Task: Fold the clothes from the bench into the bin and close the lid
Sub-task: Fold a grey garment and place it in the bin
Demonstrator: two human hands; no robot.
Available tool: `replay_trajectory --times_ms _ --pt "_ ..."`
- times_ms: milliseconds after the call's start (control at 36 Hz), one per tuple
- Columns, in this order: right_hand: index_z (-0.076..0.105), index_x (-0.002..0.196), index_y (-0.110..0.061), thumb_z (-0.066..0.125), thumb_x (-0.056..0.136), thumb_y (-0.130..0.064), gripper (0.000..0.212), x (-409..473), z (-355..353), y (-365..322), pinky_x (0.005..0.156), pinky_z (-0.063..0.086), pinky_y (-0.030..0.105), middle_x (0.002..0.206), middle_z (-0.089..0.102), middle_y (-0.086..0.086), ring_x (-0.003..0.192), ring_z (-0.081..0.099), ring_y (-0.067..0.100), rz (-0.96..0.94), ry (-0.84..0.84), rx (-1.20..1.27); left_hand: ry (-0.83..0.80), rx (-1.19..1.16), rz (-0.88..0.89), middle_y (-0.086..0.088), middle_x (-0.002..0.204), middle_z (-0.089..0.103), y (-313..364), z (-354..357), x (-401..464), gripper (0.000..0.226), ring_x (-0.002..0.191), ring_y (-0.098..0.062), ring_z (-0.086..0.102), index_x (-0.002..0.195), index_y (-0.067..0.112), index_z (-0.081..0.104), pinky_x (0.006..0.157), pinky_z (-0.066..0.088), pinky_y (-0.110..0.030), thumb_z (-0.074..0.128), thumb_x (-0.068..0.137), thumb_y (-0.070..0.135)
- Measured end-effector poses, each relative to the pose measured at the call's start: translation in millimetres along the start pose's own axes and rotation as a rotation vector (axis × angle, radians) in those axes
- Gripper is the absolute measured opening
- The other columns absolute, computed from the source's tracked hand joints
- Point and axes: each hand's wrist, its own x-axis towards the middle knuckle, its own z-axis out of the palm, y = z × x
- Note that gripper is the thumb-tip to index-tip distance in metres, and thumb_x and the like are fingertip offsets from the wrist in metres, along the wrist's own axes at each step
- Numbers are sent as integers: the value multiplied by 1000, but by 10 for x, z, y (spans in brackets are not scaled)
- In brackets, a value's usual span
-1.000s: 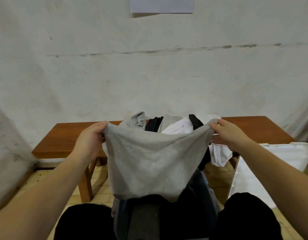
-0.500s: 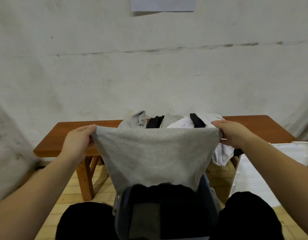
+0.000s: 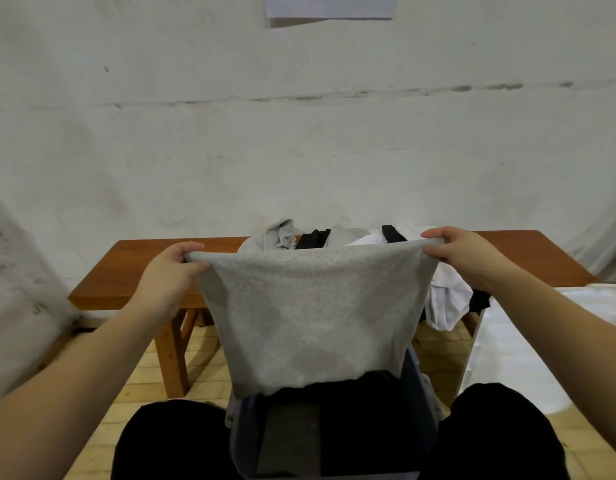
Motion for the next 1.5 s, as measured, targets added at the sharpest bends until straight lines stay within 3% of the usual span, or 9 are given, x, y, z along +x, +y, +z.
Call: replay_trajectory --times_ms 222,417,500,583,806,889,1028,1167,1500 --pt "66 107 -23 55 99 -28 14 83 -24 149 63 39 24 94 62 -6 78 52 5 -119 92 -384 115 345 197 7 102 58 -84 -28 89 20 96 -12 53 117 22 63 81 44 -29 55 100 28" --pt "66 85 -15 55 98 -29 22 168 -84 196 61 35 26 91 60 -3 69 48 11 -152 122 -206 52 312 220 9 105 56 -62 -158 272 18 92 -8 55 95 22 60 77 44 -25 56 97 40" --pt "65 86 -9 55 96 -20 17 123 -45 127 77 44 28 90 65 -5 84 57 15 -77 56 352 -93 -62 118 7 103 63 14 -206 270 23 95 -12 59 94 12 59 82 44 -31 56 98 35" --pt "55 67 -13 49 98 -11 32 103 0 -51 63 47 25 67 54 1 70 51 16 -30 1 856 -164 -543 18 -6 98 59 140 -255 256 16 92 -20 60 91 13 57 80 50 -32 55 99 27" --pt "66 62 -20 41 97 -19 44 -297 -195 -737 71 57 26 64 63 -2 68 67 12 -280 -329 1272 -554 -1192 177 -7 84 67 512 -582 313 14 87 -22 68 83 12 66 82 58 -38 63 92 24" --pt "59 68 -23 69 83 -31 20 -423 -284 -970 66 49 25 60 55 -6 60 58 9 -448 -402 1171 -560 -1291 217 -36 111 59 642 -661 304 37 115 -46 54 114 -11 55 110 30 -53 32 107 16" --pt "65 77 -20 39 100 -1 39 -375 -31 -1308 64 50 18 69 65 -7 65 60 5 -501 -218 931 -681 -1087 412 -4 89 66 1135 -228 174 19 83 -22 65 76 18 70 79 57 -36 85 72 28" --pt "74 71 -27 59 82 -13 23 -651 417 -1685 70 45 11 79 71 -16 76 62 -2 -652 -193 593 -690 -883 524 1 102 70 1501 307 -97 29 92 -15 64 68 24 72 85 50 -29 93 56 40" --pt "71 77 -34 62 85 -6 31 -718 744 -1768 87 52 30 103 72 3 100 66 17 -703 -274 828 -731 -1010 547 2 117 68 1719 769 -447 28 99 -21 68 73 18 77 87 55 -34 93 58 36"
